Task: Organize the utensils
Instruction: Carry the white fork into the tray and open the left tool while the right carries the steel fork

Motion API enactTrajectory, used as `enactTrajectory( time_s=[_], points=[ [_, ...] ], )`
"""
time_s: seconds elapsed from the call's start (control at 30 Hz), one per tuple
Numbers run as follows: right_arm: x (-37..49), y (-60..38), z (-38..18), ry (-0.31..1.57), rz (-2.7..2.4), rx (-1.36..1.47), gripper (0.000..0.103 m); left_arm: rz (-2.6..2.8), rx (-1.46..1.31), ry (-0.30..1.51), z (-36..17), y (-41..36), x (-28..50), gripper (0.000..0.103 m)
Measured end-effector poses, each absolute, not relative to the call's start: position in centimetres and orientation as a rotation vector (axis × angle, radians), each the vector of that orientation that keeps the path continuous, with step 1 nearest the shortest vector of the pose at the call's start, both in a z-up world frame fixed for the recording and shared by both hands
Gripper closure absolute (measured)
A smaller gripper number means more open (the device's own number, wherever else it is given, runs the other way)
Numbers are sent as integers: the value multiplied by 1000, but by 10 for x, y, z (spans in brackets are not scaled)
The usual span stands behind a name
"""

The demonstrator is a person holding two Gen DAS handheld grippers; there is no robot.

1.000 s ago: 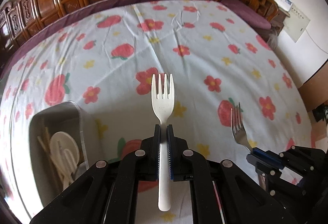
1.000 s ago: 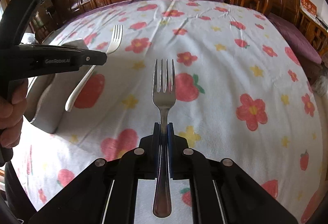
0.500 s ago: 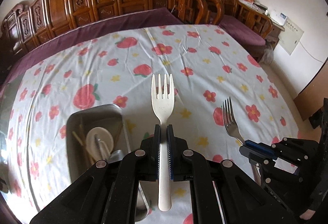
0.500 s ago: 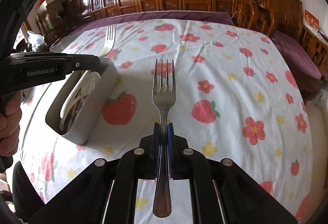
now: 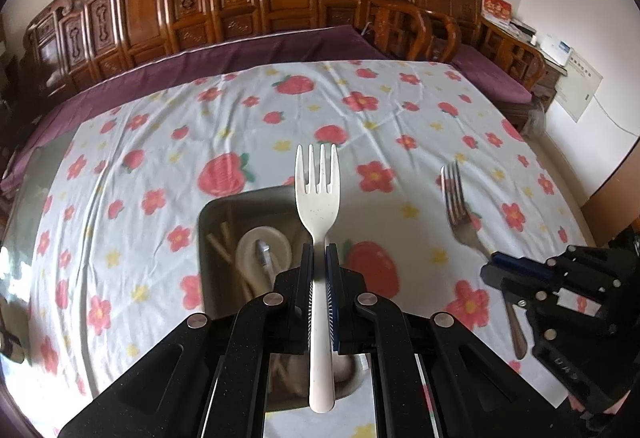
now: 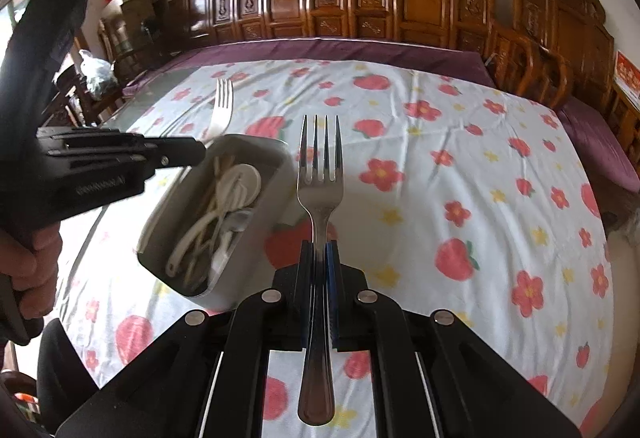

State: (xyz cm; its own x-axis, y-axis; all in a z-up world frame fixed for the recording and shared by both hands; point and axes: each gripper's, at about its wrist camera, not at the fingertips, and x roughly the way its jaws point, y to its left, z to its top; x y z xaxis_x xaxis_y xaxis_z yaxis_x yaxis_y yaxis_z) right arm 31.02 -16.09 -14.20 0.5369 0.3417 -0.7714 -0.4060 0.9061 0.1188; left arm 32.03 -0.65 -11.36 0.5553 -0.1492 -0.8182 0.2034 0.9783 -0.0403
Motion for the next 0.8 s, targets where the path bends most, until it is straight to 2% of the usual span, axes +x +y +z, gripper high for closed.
enactTrajectory(
  time_s=[0.8],
  points=[
    [322,-96,-132,893,531,-103,95,-159,-16,1044,-162,47,326,97]
  ],
)
